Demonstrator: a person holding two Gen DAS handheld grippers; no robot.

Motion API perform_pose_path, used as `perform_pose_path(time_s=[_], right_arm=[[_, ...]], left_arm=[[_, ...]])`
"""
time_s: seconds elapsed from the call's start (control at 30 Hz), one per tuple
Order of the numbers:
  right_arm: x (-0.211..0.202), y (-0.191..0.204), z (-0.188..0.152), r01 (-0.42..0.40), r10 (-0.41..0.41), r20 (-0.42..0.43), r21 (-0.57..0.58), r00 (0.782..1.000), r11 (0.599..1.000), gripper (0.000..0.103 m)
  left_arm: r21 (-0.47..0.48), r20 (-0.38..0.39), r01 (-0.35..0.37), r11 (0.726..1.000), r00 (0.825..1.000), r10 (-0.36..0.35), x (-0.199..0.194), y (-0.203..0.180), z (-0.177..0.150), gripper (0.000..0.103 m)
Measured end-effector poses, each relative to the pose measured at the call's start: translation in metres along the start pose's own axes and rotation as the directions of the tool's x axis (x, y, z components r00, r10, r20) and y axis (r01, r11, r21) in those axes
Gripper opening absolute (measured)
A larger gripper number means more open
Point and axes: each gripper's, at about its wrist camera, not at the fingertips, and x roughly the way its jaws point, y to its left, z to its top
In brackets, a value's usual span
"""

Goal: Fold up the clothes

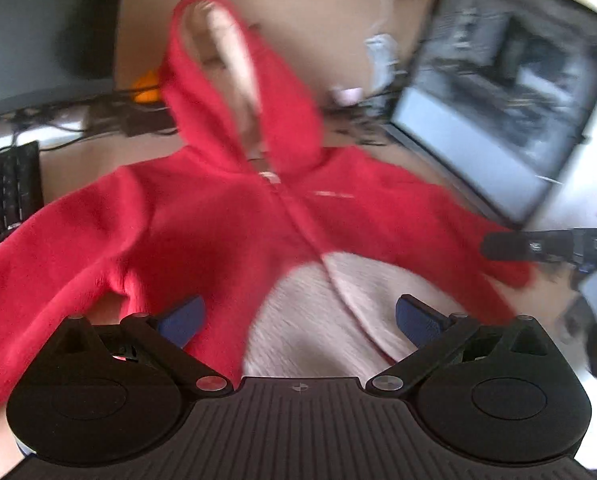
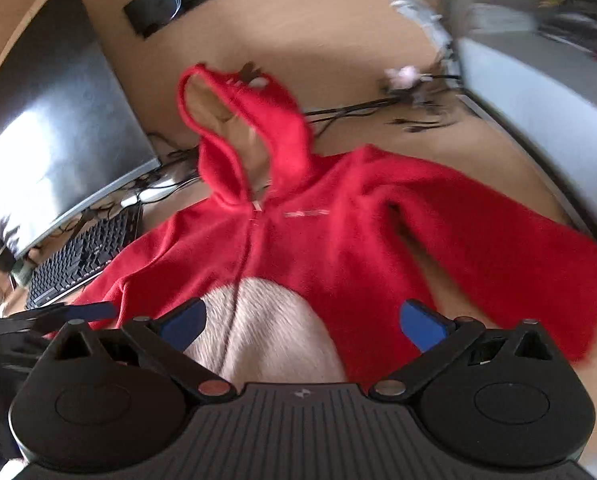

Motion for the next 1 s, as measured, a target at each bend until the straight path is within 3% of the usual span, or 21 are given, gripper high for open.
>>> perform_pose_path(time_s=[0.1,0.17,0.3,0.43,0.6,0.87,0.93,1.0], right_arm=[[0.04,0.008,0.01,-0.037,0.037,0.01,-0.006,0.999,0.999,0.103],[0.067,0.013,0.016,-0.062,0.062,0.016,-0.01,0.998,0.998,0.103],[0.116,0.017,0.014,-0.096,0.096,-0.023,-0.012,0.995,0.995,0.103],[0.126,0.037,0.008,-0.119,0.119,-0.008,-0.078,0.993,0.99,0.103],[0.13,0.049,0.004,-0.225,0.225,-0.003,0.018,0.974,0.974,0.103],[0.116,0.053,0.013,-0.217,0.219,-0.121,0.028,0.968,0.976,0.103],[0.085,0.03,0.012,-0.167,0.174,-0.046,0.124,0.984,0.978,0.103],[0.043,0.0,0.007,-0.056,0.043,0.077,0.169,0.996,0.984,0.103]], left_arm=[[-0.065,0.003,-0.101,0.993,0.995,0.101,0.023,0.015,0.0,0.103],[-0.124,-0.043,-0.153,0.98,0.988,0.149,0.034,0.03,-0.008,0.103],[0.057,0.022,-0.257,0.965,0.966,0.256,0.036,0.019,-0.03,0.103],[0.017,0.021,-0.276,0.961,0.961,0.276,0.022,0.03,-0.039,0.103],[-0.013,0.021,-0.316,0.949,0.948,0.316,0.001,0.047,-0.058,0.103],[-0.003,0.015,-0.309,0.951,0.951,0.309,-0.002,0.048,-0.057,0.103],[-0.003,0.016,-0.306,0.952,0.952,0.306,-0.003,0.049,-0.058,0.103],[-0.002,0.018,-0.307,0.952,0.952,0.307,-0.002,0.049,-0.058,0.103]])
